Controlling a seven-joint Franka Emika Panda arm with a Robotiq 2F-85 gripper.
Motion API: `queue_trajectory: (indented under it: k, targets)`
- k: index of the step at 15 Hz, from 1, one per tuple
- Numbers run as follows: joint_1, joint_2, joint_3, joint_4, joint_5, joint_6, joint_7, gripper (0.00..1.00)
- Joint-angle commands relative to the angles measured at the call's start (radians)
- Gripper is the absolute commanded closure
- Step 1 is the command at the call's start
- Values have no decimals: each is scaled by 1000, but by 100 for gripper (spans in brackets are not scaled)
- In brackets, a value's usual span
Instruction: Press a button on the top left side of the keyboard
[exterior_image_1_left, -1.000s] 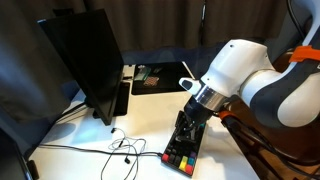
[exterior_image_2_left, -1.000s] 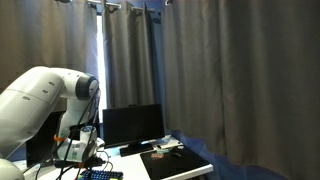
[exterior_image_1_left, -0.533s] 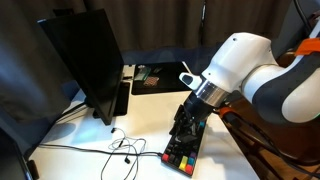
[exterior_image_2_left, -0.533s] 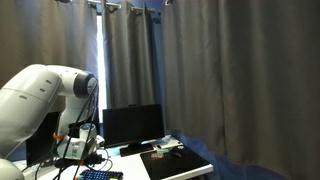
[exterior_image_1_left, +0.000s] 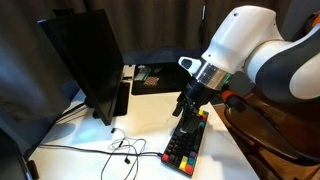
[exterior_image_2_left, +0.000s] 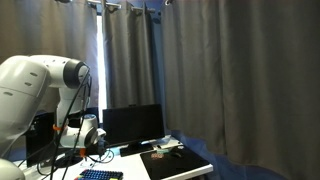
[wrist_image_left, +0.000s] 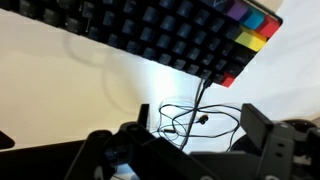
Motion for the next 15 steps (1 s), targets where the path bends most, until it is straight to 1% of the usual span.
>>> queue_trajectory:
  k: [1,4,7,11,15]
  targets:
    - [1,-118,1,-16,-3,-180,54,0]
    - [-3,-181,7,-3,-7,-330,69,0]
    - [-13,-230,23,5,4,-442,60,0]
    - [-24,-284,50,1,40,-505,26,0]
    - [-26,-337,59,-20,60,-514,15,0]
